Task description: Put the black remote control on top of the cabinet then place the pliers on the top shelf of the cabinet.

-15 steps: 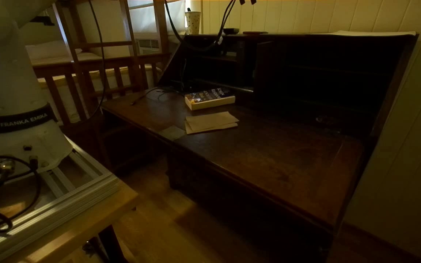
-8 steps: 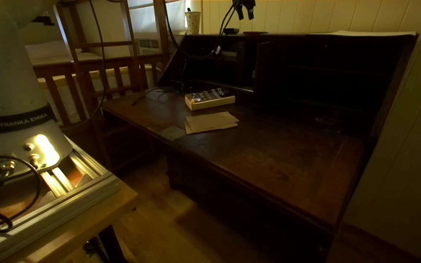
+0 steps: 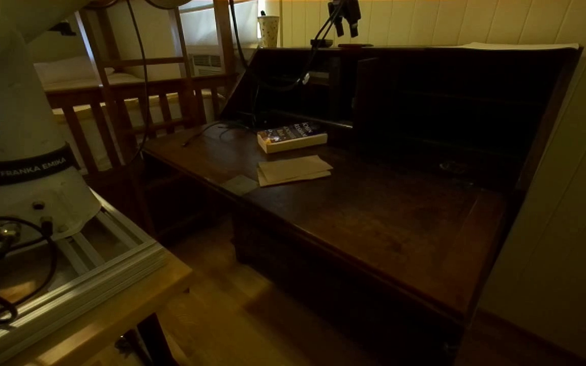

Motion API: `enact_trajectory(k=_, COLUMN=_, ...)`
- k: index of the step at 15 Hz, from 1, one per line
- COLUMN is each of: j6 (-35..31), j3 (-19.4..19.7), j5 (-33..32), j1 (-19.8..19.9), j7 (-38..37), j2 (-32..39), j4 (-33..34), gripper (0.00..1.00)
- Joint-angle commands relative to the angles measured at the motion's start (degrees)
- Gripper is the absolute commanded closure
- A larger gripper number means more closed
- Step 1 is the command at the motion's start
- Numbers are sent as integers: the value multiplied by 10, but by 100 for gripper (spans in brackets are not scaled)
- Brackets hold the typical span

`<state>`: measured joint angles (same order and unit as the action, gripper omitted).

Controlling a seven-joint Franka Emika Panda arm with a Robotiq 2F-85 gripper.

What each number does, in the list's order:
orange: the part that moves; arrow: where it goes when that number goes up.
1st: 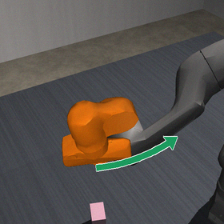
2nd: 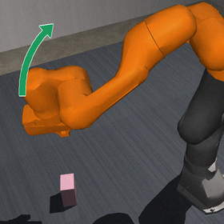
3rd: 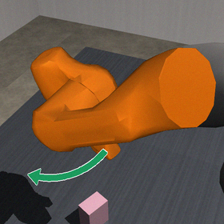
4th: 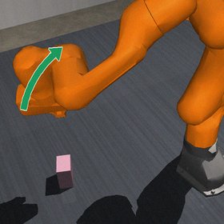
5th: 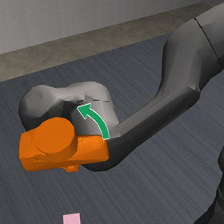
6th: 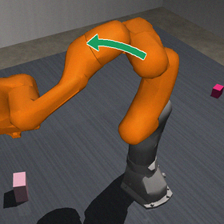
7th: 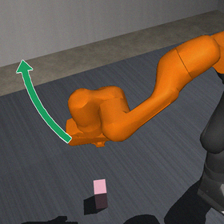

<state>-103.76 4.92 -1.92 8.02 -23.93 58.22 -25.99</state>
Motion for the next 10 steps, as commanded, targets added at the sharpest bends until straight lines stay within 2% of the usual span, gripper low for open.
enact_trajectory(k=1, j6=-1, j3=8, j5=0, j1=-4, j7=0, j2=2, j4=4, gripper=0)
enact_trajectory(k=7, j6=-4, j3=21, j5=-11, j1=-7, j7=-5, j2=11, j4=9, gripper=0)
enact_trajectory(k=10, j6=-14, j3=15, j5=-3, j1=-3, j7=4, j2=19, j4=11, gripper=0)
